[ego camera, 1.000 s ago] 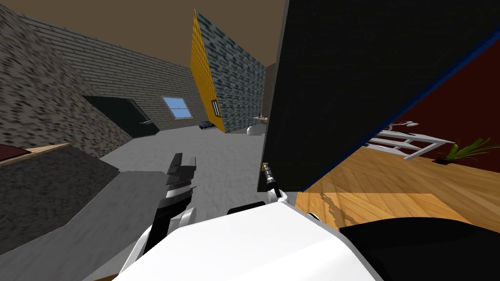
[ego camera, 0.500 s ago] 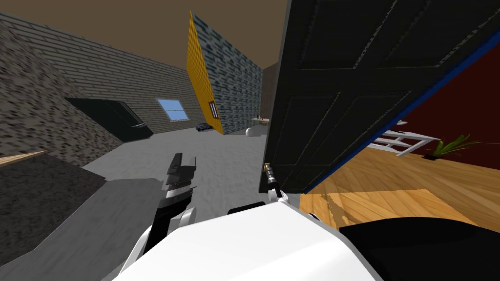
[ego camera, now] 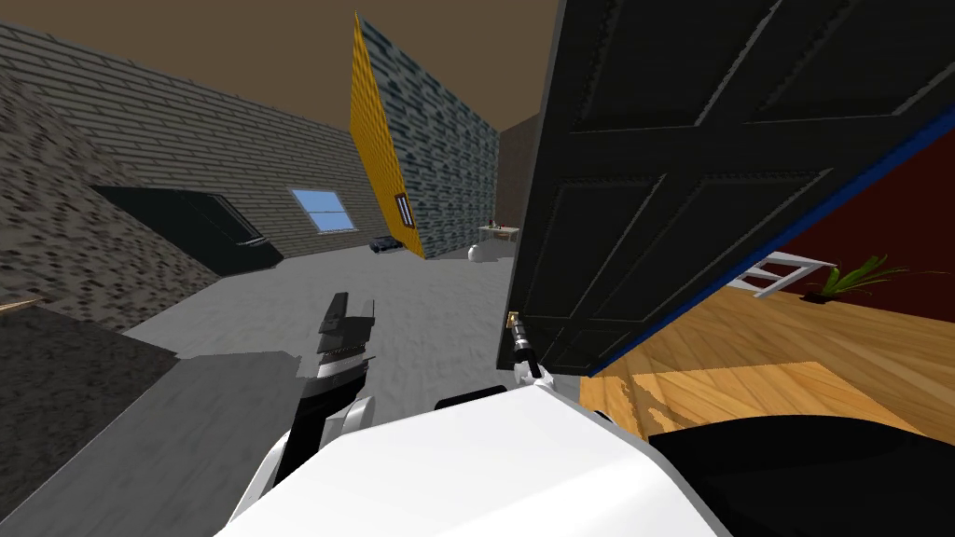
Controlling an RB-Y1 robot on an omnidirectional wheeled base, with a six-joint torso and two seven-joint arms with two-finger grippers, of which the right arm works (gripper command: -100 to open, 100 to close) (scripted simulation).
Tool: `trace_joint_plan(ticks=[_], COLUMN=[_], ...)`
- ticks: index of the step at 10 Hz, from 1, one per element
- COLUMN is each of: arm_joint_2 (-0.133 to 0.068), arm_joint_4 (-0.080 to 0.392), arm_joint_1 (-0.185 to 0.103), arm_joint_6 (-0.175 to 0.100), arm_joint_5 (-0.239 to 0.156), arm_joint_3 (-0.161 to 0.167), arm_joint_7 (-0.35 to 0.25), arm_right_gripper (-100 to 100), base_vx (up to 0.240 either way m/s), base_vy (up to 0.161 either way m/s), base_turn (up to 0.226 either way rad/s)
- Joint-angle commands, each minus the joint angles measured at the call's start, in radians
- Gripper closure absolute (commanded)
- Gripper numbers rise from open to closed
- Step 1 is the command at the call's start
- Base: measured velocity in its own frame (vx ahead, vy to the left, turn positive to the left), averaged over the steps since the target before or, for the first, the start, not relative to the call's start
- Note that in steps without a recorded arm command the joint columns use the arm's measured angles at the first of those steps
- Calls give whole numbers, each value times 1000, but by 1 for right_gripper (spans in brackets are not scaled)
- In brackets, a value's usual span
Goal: Push the door open
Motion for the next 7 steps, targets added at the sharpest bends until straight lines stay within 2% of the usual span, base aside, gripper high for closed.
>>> trace_joint_plan(ticks=[1, 4, 5, 6, 7], arm_joint_2=[-6, -13, -13, -15, -15], arm_joint_4=[12, 12, 12, 13, 13], arm_joint_1=[-13, -12, -12, -12, -12], arm_joint_6=[-8, -10, -10, -10, -10], arm_joint_5=[-11, -32, -32, -46, -46], arm_joint_3=[-20, -56, -56, -80, -80], arm_joint_7=[7, 20, 20, 28, 28], arm_right_gripper=[100, 100, 100, 100, 100], base_vx=[195, 199, 136, 178, 182], base_vy=[41, 50, 25, 21, 33], base_turn=[-50, -62, -29, -52, -45])
